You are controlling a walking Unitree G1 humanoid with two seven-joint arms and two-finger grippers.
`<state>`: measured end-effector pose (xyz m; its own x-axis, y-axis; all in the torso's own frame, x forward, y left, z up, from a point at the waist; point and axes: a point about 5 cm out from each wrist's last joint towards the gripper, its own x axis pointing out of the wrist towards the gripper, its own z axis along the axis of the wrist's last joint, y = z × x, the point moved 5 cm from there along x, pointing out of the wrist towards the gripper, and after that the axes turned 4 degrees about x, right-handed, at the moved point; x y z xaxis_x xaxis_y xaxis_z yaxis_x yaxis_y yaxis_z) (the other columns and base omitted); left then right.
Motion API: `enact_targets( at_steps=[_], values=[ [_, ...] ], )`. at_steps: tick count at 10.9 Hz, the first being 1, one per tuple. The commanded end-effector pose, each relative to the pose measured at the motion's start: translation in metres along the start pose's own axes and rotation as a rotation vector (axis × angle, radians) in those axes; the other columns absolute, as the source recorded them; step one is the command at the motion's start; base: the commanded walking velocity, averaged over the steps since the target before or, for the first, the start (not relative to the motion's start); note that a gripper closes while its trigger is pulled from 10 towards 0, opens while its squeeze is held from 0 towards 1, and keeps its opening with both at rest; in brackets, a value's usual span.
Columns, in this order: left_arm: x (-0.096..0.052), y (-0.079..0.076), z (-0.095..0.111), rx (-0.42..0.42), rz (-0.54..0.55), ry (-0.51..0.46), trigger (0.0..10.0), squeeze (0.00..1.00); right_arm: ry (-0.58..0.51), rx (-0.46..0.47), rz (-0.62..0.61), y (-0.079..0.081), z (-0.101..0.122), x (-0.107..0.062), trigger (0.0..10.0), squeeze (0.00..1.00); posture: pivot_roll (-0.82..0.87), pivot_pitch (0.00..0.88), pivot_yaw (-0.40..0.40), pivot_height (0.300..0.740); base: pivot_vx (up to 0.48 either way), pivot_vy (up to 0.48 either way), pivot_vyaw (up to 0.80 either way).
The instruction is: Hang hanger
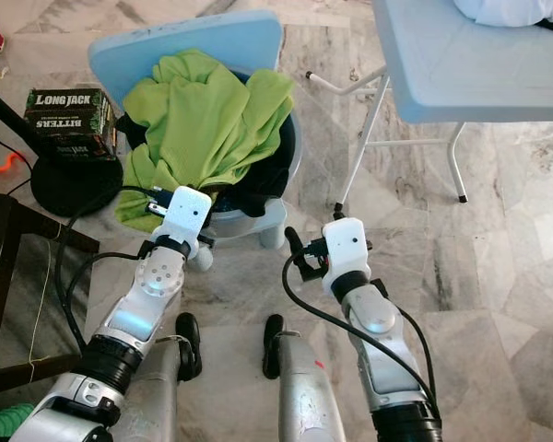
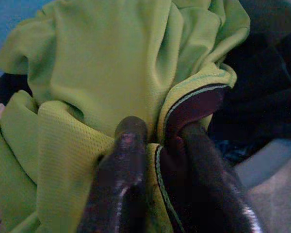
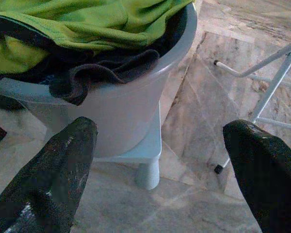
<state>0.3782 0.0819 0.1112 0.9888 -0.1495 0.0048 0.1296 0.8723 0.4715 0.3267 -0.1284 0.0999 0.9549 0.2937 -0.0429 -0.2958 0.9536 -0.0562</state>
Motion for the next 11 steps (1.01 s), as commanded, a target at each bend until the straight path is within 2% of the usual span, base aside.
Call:
enact_targets(
  at_steps=[1, 2, 3, 8, 9, 10, 11],
  values=[
    [-0.005, -0.006, -0.004, 0.006, -0.019, 0.018, 10.0, 0.0, 0.033, -0.004, -0.001, -0.002, -0.009, -0.007, 10.0, 0.0, -0.09, 0.392, -0.095, 0.74, 0.0, 0.0, 0.0],
    [-0.005, -0.006, -0.003, 0.008, -0.02, 0.013, 10.0, 0.0, 0.034, -0.004, 0.0, -0.001, -0.009, -0.007, 10.0, 0.0, -0.09, 0.394, -0.096, 0.74, 0.0, 0.0, 0.0],
    [-0.007, -0.009, 0.001, -0.013, -0.045, -0.011, 0.0, 0.0, 0.035, -0.004, 0.001, -0.001, -0.009, -0.006, 10.0, 0.0, -0.09, 0.397, -0.097, 0.74, 0.0, 0.0, 0.0],
    [-0.015, -0.009, 0.007, -0.045, -0.041, 0.004, 0.0, 0.0, 0.037, -0.004, 0.001, -0.001, -0.009, -0.006, 10.0, 0.0, -0.08, 0.409, -0.102, 0.74, 0.0, 0.0, 0.0],
    [-0.019, -0.011, -0.001, -0.065, -0.043, 0.04, 0.0, 0.0, 0.038, -0.002, 0.002, 0.0, -0.009, -0.006, 10.0, 0.0, -0.08, 0.41, -0.101, 0.74, 0.0, 0.0, 0.0],
    [-0.023, -0.014, -0.012, -0.139, -0.046, 0.111, 0.0, 0.0, 0.039, -0.001, 0.002, 0.0, -0.01, -0.006, 10.0, 0.0, -0.08, 0.412, -0.1, 0.74, 0.0, 0.0, 0.0],
    [-0.026, -0.014, -0.018, -0.161, -0.045, 0.149, 0.0, 0.0, 0.042, -0.001, 0.0, -0.001, -0.011, -0.007, 10.0, 0.0, -0.08, 0.413, -0.099, 0.74, 0.0, 0.0, 0.0]
  ],
)
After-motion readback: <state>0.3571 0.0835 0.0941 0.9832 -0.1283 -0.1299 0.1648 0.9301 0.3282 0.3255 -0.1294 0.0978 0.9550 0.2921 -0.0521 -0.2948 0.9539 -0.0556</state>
